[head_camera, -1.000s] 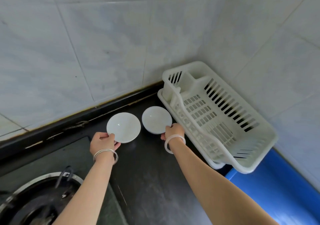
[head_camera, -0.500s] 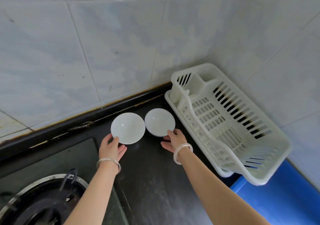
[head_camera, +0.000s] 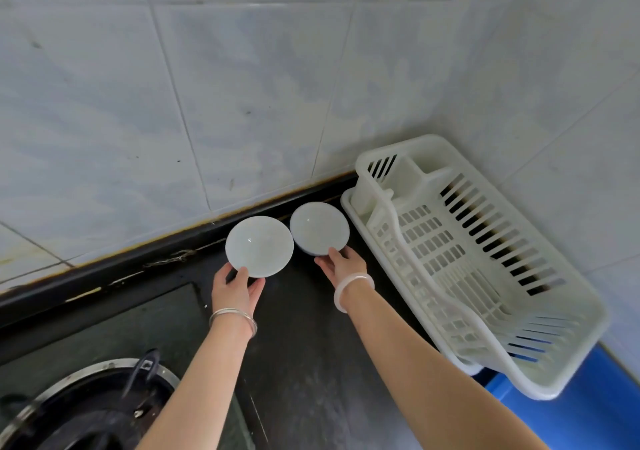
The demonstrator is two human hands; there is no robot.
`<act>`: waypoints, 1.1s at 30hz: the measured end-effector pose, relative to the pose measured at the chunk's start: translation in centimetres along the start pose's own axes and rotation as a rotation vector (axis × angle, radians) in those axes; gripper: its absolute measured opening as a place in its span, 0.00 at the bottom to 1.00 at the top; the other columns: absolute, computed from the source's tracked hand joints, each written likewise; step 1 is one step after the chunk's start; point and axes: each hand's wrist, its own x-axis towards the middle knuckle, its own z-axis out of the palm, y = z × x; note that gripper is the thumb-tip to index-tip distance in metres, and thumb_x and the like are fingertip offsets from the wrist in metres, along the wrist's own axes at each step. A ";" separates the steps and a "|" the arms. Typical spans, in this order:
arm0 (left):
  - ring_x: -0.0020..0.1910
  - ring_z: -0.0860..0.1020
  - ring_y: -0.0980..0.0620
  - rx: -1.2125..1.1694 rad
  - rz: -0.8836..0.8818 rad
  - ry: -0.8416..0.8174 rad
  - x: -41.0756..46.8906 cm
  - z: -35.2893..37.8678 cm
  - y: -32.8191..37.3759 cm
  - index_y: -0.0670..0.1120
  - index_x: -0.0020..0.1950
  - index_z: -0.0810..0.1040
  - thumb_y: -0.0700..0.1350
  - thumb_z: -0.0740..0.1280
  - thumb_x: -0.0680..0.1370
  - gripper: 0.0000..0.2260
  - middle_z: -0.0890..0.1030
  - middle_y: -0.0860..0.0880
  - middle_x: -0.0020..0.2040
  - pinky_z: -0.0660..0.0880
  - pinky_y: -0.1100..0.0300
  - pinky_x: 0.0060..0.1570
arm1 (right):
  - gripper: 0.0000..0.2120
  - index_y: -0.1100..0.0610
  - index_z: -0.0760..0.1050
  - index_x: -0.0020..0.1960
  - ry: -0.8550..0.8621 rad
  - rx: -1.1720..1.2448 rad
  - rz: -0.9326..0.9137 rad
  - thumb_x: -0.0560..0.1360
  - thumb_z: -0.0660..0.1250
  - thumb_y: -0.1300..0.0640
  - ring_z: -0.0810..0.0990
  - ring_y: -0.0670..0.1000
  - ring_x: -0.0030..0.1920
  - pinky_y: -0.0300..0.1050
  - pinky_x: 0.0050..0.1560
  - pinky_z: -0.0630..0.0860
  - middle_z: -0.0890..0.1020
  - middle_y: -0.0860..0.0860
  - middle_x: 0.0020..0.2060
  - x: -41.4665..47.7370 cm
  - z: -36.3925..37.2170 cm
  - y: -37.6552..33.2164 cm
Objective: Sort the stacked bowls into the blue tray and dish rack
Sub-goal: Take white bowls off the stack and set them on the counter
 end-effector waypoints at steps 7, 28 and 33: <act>0.53 0.77 0.44 -0.034 0.009 0.031 0.8 0.5 0.0 0.49 0.62 0.72 0.37 0.63 0.77 0.15 0.73 0.49 0.56 0.78 0.54 0.46 | 0.21 0.60 0.66 0.69 -0.004 -0.025 -0.013 0.77 0.62 0.66 0.81 0.56 0.48 0.43 0.47 0.78 0.79 0.63 0.56 1.4 1.6 -0.3; 0.59 0.75 0.48 0.218 0.114 -0.074 -4.8 -0.5 -1.5 0.38 0.68 0.68 0.37 0.62 0.77 0.19 0.77 0.44 0.60 0.71 0.58 0.58 | 0.19 0.54 0.67 0.68 -0.141 -0.461 -0.066 0.80 0.55 0.50 0.80 0.55 0.51 0.46 0.52 0.76 0.77 0.54 0.61 -4.9 -3.9 -2.6; 0.54 0.77 0.49 0.631 0.084 -0.309 -10.7 -1.2 -5.5 0.41 0.66 0.72 0.38 0.64 0.76 0.18 0.77 0.43 0.60 0.72 0.58 0.59 | 0.13 0.53 0.73 0.57 -0.150 -0.615 -0.215 0.80 0.55 0.50 0.80 0.50 0.44 0.43 0.47 0.76 0.80 0.49 0.49 -11.0 -11.4 -2.6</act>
